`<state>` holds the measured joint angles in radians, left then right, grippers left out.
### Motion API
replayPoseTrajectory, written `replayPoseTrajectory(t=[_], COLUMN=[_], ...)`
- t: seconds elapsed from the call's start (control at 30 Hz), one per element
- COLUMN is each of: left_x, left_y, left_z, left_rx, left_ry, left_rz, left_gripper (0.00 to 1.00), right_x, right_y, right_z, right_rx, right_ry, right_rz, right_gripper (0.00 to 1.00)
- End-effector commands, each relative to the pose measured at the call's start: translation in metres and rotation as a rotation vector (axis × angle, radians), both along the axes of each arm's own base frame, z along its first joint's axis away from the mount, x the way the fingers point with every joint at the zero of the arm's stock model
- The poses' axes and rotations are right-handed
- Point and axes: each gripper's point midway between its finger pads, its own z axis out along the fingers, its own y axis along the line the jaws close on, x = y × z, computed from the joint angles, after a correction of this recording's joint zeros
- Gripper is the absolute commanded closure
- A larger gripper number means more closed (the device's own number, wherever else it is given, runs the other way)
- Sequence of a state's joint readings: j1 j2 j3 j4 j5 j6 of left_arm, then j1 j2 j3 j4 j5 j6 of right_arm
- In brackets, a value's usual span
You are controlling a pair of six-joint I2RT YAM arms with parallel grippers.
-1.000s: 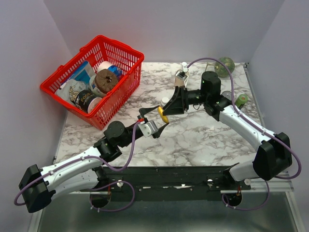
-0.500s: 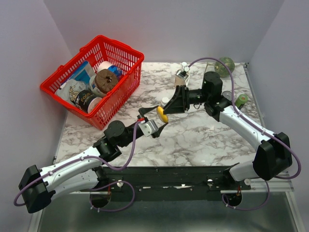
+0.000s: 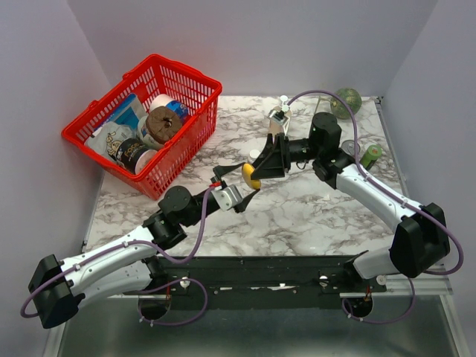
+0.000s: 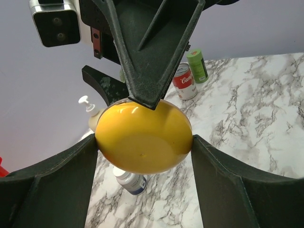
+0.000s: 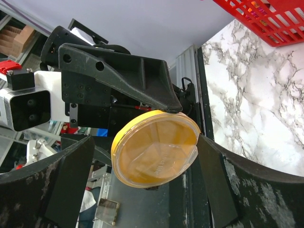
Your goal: Sort the pills into containers
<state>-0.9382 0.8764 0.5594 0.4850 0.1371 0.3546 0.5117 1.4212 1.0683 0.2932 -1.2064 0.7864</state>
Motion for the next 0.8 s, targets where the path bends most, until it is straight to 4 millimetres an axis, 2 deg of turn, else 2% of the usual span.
replayPoseTrajectory(t=[0.0, 0.1, 0.23, 0.3, 0.37, 0.5, 0.77], left_x=[-0.012, -0.012, -0.01, -0.009, -0.008, -0.007, -0.012], left_y=[0.0, 0.0, -0.001, -0.001, -0.001, 0.001, 0.007], left_z=[0.045, 0.045, 0.039, 0.035, 0.033, 0.034, 0.041], left_rx=[-0.099, -0.099, -0.086, -0.079, -0.082, -0.109, -0.203], left_ry=[-0.091, -0.091, -0.08, -0.075, -0.071, -0.056, -0.024], left_rz=[-0.047, -0.048, -0.041, -0.036, -0.034, -0.028, -0.056], left_gripper=[0.85, 0.85, 0.85, 0.85, 0.86, 0.87, 0.88], right_x=[-0.011, -0.01, -0.011, -0.011, -0.013, -0.015, -0.023], right_y=[0.003, 0.003, 0.004, 0.003, 0.003, 0.002, 0.001], right_z=[-0.007, -0.007, -0.006, -0.006, -0.005, -0.003, -0.009], right_rx=[-0.008, -0.005, -0.01, -0.009, -0.004, 0.006, 0.039], right_ry=[0.029, 0.026, 0.012, 0.006, 0.0, -0.018, -0.118], right_rz=[0.05, 0.052, 0.046, 0.046, 0.052, 0.068, 0.101], right_gripper=[0.03, 0.06, 0.22, 0.21, 0.12, 0.04, 0.02])
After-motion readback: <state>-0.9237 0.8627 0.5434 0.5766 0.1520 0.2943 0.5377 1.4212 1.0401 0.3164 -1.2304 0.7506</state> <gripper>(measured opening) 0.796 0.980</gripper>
